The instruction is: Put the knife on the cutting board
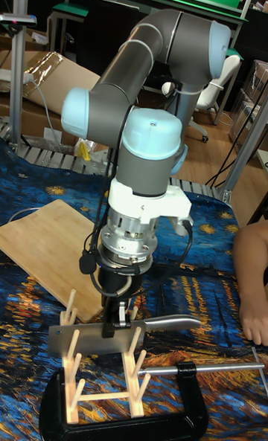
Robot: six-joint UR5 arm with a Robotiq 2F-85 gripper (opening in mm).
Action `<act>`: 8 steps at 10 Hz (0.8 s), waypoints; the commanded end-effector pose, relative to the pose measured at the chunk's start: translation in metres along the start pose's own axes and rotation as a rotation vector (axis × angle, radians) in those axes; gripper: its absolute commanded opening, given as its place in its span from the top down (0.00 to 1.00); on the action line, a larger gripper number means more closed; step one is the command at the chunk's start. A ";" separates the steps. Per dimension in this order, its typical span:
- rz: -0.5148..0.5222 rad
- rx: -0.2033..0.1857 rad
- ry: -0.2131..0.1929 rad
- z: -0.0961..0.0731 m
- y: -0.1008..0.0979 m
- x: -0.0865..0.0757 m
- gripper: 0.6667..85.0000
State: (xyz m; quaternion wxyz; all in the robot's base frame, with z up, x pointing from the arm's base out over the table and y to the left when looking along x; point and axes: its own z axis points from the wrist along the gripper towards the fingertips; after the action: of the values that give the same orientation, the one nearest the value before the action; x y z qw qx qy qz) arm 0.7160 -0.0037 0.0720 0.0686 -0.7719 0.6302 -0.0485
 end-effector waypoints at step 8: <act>0.145 -0.067 0.021 -0.080 0.003 -0.014 1.00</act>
State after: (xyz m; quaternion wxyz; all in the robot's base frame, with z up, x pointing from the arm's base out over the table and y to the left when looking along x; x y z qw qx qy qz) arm 0.7055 0.0009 0.1263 0.0496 -0.7441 0.6653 -0.0342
